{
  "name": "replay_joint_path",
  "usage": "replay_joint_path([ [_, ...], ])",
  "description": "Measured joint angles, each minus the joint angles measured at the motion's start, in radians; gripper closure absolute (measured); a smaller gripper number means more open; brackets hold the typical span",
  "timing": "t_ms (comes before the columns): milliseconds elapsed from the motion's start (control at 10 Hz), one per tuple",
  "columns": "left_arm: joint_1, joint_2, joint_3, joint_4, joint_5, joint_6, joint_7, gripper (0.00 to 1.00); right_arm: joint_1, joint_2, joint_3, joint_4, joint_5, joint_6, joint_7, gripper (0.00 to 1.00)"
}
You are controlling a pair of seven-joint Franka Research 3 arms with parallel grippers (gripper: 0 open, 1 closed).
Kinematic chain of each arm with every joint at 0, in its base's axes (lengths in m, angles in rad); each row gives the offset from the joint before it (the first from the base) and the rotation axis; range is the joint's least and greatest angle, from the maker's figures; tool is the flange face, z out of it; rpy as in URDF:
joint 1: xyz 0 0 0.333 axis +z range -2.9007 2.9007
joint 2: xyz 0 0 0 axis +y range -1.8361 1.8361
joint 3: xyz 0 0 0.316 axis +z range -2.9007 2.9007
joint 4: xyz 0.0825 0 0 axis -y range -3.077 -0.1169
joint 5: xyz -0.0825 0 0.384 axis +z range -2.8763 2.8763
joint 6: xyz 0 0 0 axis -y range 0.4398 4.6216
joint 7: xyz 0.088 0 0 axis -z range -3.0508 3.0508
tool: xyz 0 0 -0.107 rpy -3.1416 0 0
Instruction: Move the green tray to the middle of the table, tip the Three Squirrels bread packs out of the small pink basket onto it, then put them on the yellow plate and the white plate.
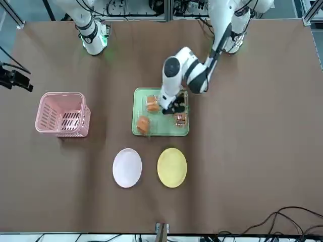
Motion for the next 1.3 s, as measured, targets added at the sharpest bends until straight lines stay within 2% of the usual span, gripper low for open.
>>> replay_joint_path([
  [200,-0.066,0.040,0.000,0.026,-0.027,-0.002,-0.021,0.00,0.000,0.000,0.000,0.000,0.000,0.000,0.000,0.03],
  [500,-0.091,0.121,0.006,0.047,-0.034,-0.002,-0.021,0.00,0.000,0.000,0.000,0.000,0.000,-0.001,0.000,0.03],
  [1300,-0.087,0.125,0.037,0.079,0.004,-0.102,-0.002,0.00,0.000,0.000,-0.002,0.000,0.000,-0.001,0.001,0.03],
])
